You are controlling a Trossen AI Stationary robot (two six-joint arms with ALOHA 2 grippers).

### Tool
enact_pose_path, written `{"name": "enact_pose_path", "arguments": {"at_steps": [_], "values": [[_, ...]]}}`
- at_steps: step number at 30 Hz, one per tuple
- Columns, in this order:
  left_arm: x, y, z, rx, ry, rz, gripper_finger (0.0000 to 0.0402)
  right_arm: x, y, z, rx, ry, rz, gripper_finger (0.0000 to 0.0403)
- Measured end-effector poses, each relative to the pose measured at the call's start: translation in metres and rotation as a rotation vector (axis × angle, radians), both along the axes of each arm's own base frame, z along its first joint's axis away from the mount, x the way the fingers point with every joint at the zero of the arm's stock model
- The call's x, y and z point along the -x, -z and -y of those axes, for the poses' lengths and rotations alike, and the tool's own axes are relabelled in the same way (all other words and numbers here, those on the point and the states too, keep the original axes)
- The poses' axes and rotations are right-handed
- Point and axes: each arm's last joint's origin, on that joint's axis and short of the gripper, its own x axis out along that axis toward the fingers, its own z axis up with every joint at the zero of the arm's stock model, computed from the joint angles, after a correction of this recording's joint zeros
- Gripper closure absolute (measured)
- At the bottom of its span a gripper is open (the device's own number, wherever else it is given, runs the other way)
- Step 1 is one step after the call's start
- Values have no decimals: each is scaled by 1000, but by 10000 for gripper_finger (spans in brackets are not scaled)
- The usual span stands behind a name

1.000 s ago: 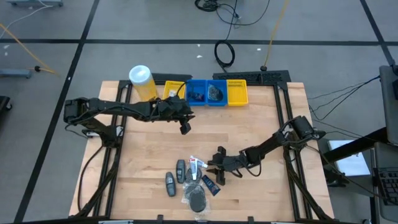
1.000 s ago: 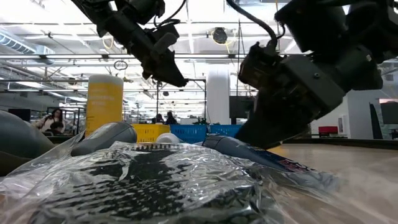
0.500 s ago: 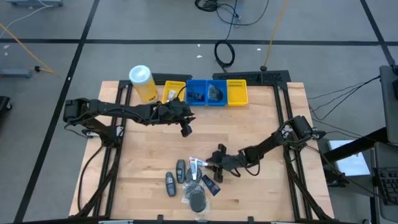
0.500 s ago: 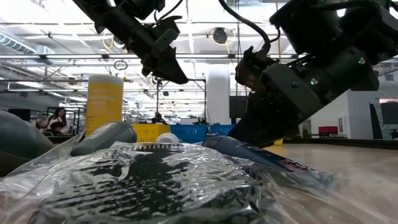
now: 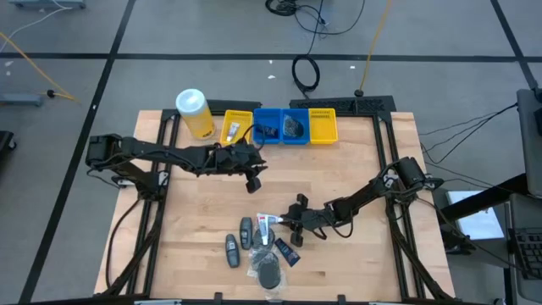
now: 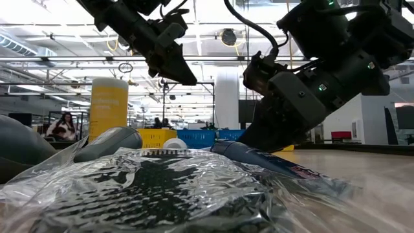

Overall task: Pick & Place Travel size toiletries
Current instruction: Put the toothpaste into the left yellow bin

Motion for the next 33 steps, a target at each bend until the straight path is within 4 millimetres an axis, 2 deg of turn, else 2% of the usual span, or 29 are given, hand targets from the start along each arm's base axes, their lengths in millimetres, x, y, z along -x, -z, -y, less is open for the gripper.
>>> {"name": "enact_pose_path", "arguments": {"at_steps": [13, 18, 28, 33], "values": [[-1, 0, 8, 9, 19, 3, 314, 0, -6, 1, 18, -17, 16, 357], [-1, 0, 8, 10, 18, 3, 314, -1, -20, 7, 50, -24, 39, 357], [-1, 0, 8, 17, 26, 4, 314, 6, -52, 33, 153, -11, -19, 357], [-2, 0, 12, 77, 141, 11, 314, 11, -65, 46, 183, 7, -43, 357]]}}
